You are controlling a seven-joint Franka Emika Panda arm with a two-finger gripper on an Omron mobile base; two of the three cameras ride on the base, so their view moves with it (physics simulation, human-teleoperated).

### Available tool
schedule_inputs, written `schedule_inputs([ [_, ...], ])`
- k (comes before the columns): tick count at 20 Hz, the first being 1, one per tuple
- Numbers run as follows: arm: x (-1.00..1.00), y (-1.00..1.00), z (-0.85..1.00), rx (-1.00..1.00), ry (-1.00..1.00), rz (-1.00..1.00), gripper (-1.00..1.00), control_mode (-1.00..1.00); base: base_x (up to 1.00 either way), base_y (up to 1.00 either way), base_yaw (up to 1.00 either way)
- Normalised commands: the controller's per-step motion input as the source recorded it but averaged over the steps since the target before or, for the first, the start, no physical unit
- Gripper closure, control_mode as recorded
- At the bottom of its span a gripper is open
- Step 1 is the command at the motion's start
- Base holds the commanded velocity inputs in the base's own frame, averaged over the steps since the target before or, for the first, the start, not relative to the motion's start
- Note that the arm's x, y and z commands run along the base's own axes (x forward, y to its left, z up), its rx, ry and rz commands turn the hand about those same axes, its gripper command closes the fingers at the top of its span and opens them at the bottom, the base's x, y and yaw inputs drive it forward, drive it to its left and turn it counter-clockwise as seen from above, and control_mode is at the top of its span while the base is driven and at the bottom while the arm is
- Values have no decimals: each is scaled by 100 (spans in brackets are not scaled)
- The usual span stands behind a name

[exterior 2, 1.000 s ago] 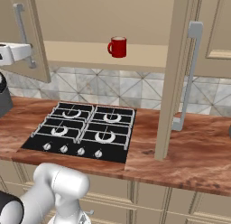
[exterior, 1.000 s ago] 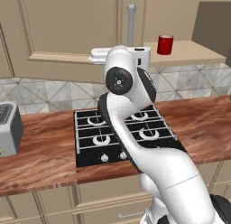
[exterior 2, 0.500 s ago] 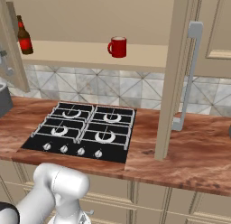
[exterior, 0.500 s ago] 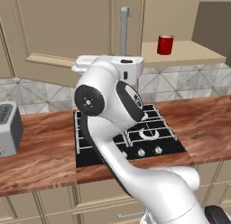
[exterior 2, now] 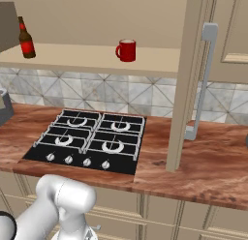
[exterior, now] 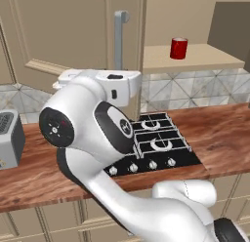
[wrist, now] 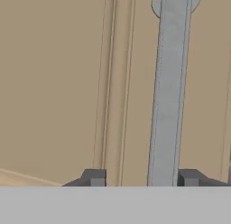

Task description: Open the cabinet directly in front. Then move the beer and the mug to the dining counter with the jar on it.

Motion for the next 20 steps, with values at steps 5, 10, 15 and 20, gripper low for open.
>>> schedule_inputs([
  [5,-15,6,-2,0,0,0,-100,-100,0,0,0],
  [10,-95,-3,-26,0,0,0,-100,-100,0,0,0],
  [15,-63,-38,-2,5,-5,2,-100,-100,0,0,0],
  [20,0,-91,7,22,0,18,-100,-100,0,0,0],
])
